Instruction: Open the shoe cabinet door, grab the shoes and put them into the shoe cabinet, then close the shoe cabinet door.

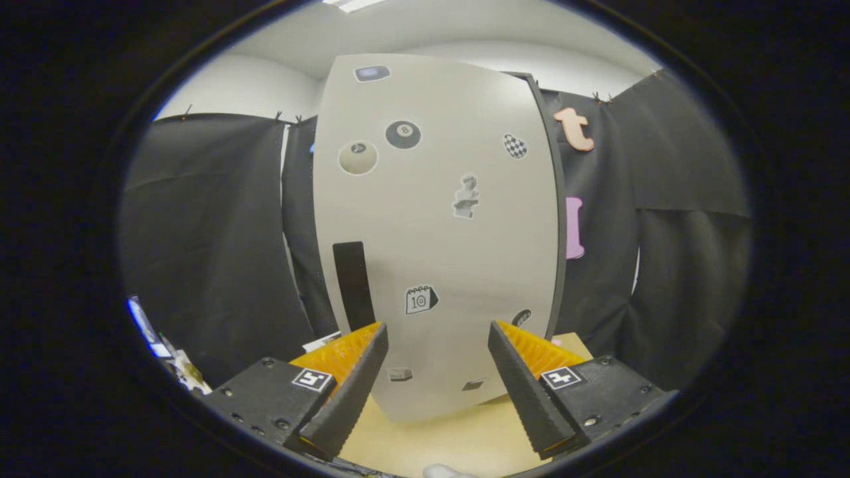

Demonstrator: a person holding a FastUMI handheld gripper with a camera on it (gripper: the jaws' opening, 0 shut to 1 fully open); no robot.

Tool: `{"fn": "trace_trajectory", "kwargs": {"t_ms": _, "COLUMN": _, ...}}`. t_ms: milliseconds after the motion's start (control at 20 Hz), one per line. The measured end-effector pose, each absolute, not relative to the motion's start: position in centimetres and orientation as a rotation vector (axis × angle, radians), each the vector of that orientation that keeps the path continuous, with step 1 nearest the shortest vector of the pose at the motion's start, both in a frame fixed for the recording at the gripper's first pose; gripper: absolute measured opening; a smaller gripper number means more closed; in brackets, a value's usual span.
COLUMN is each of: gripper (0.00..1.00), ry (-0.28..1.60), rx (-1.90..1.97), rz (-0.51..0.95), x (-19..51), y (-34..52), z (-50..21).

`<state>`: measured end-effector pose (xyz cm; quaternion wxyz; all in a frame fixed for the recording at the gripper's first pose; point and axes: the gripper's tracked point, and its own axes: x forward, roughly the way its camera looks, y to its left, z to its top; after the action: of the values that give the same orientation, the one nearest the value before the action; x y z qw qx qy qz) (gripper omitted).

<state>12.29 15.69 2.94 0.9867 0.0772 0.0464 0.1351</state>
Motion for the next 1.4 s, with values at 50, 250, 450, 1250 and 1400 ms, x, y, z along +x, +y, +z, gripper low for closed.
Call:
{"fn": "trace_trajectory", "kwargs": {"t_ms": 50, "gripper": 0.99, "ry": 0.09, "rx": 0.153, "rz": 0.262, "x": 11.8, "y": 15.3, "z": 3.2}}
{"fn": "trace_trajectory", "kwargs": {"t_ms": 250, "gripper": 0.99, "ry": 0.065, "rx": 0.146, "rz": 0.207, "x": 9.2, "y": 13.0, "z": 4.2}}
{"fn": "trace_trajectory", "kwargs": {"t_ms": 450, "gripper": 0.99, "ry": 0.046, "rx": 0.151, "rz": 0.138, "x": 6.4, "y": 9.8, "z": 4.7}}
{"fn": "trace_trajectory", "kwargs": {"t_ms": 1250, "gripper": 0.99, "ry": 0.076, "rx": 0.138, "rz": -0.016, "x": -0.3, "y": 2.4, "z": 2.3}}
{"fn": "trace_trajectory", "kwargs": {"t_ms": 1400, "gripper": 0.99, "ry": 0.069, "rx": 0.129, "rz": -0.005, "x": -0.3, "y": 2.8, "z": 2.6}}
